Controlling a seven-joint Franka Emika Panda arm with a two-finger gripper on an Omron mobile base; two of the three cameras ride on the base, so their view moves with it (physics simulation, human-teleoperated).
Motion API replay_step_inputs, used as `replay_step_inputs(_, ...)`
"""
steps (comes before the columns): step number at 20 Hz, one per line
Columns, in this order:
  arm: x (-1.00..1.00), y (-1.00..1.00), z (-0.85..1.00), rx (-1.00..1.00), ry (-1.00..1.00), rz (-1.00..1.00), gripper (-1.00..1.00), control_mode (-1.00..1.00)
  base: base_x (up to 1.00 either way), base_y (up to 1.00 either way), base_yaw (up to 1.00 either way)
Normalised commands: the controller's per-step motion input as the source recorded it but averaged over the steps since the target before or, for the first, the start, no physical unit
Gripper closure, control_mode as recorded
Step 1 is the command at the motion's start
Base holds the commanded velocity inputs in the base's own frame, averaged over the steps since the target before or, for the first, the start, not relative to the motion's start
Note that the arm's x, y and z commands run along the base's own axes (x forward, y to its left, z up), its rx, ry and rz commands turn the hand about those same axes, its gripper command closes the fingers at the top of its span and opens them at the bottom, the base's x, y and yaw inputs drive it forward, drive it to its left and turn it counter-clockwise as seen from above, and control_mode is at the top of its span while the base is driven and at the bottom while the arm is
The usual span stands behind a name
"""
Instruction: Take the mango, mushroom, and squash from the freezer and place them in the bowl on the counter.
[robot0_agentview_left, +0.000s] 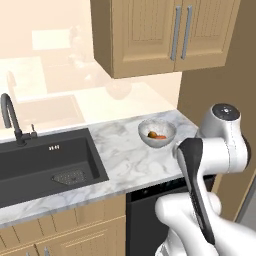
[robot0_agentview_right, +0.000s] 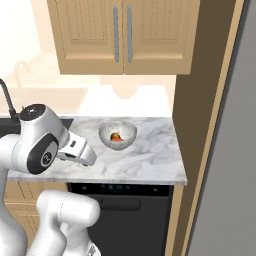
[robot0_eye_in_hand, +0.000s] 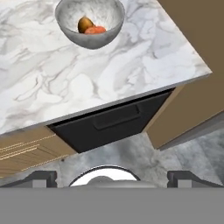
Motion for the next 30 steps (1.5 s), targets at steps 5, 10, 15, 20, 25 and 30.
replay_step_inputs(5,-0.15,0.04,-0.01,-0.01,-0.03,0.06,-1.0,-1.0,0.0,0.0,0.0)
replay_step_inputs(10,-0.32,0.03,0.0,0.01,-0.03,0.1,-1.0,-1.0,0.0,0.0,0.0)
replay_step_inputs(15,-0.15,0.01,-0.03,0.0,-0.01,0.06,-1.0,-1.0,0.0,0.0,0.0)
replay_step_inputs(20,0.0,0.0,0.0,0.0,0.0,0.0,-1.0,-1.0,0.0,0.0,0.0)
replay_step_inputs(25,0.0,0.0,0.0,0.0,0.0,0.0,-1.0,-1.0,0.0,0.0,0.0)
replay_step_inputs(30,-0.01,0.0,0.0,0.0,0.0,0.0,-1.0,1.0,-0.26,0.0,-0.03)
